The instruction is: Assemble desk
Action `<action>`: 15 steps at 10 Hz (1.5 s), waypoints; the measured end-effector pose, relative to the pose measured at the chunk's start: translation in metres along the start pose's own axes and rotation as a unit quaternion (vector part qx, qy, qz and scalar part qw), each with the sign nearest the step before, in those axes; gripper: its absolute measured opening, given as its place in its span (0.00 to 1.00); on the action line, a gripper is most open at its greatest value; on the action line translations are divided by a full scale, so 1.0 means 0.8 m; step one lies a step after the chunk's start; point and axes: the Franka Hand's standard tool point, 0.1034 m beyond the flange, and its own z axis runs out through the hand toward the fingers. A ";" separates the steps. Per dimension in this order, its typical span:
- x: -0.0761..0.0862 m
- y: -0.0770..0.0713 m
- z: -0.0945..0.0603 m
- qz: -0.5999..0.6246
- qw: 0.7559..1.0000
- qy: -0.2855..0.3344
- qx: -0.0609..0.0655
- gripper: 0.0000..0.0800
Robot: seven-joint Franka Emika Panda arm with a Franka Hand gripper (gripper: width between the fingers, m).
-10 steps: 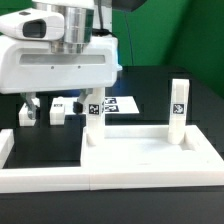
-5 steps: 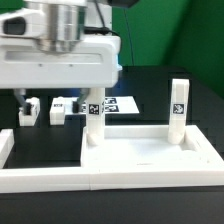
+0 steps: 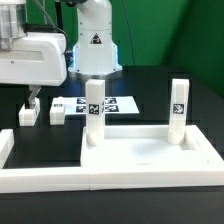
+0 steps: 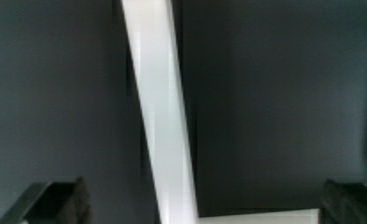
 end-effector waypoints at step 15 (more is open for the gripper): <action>-0.140 -0.009 0.069 0.057 0.889 -0.443 0.098 0.81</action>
Offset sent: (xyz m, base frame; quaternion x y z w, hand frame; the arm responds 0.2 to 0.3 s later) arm -0.0018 0.0052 -0.0086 0.0378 -0.1173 0.0849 0.9887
